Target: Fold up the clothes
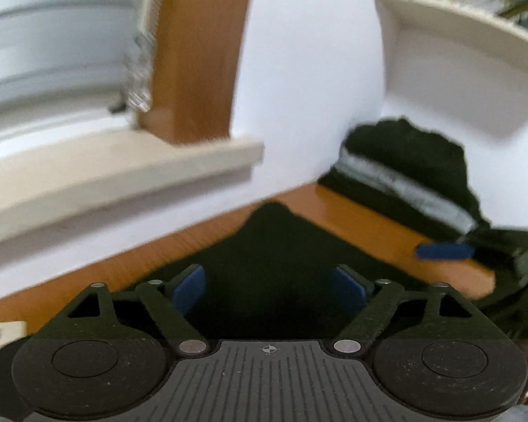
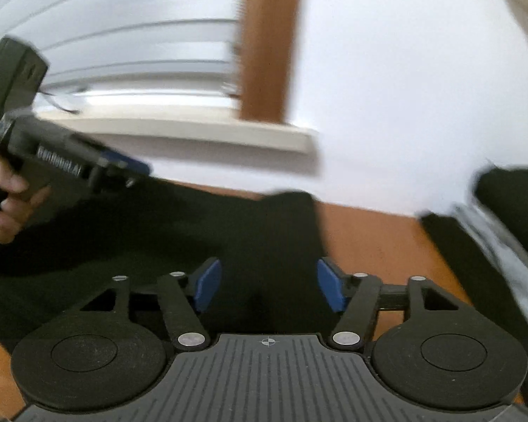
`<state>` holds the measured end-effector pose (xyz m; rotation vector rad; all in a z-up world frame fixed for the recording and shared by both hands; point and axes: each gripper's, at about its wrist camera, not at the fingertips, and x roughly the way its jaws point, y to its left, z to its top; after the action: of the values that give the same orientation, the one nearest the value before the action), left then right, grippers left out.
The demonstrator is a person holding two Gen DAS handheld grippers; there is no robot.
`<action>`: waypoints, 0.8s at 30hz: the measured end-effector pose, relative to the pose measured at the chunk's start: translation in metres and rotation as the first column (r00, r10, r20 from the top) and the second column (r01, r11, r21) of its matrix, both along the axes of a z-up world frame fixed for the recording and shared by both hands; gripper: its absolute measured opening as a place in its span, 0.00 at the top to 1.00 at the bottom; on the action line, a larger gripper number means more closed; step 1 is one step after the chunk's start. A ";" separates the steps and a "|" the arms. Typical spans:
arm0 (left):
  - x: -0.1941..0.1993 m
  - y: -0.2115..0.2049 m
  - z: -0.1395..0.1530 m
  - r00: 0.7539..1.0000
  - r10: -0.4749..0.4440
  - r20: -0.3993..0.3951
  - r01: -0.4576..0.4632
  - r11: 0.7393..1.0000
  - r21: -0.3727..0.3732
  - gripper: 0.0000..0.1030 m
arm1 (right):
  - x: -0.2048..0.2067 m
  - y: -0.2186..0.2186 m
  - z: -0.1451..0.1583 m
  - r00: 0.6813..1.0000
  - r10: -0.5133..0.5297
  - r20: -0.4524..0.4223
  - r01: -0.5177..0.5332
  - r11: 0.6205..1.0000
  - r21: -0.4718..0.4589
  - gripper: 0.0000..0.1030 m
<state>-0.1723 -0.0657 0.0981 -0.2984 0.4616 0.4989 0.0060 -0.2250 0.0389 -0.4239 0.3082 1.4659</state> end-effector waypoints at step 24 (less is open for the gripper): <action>-0.308 0.051 -0.037 0.922 0.385 0.047 -0.363 0.898 -0.248 0.01 | -0.259 0.060 -0.009 0.846 0.534 -0.008 -0.533 0.843 -0.077 0.24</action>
<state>-0.4804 -0.0145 0.0616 -0.6449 0.3701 0.8050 -0.2530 -0.1652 0.0304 -0.6149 0.2443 2.0029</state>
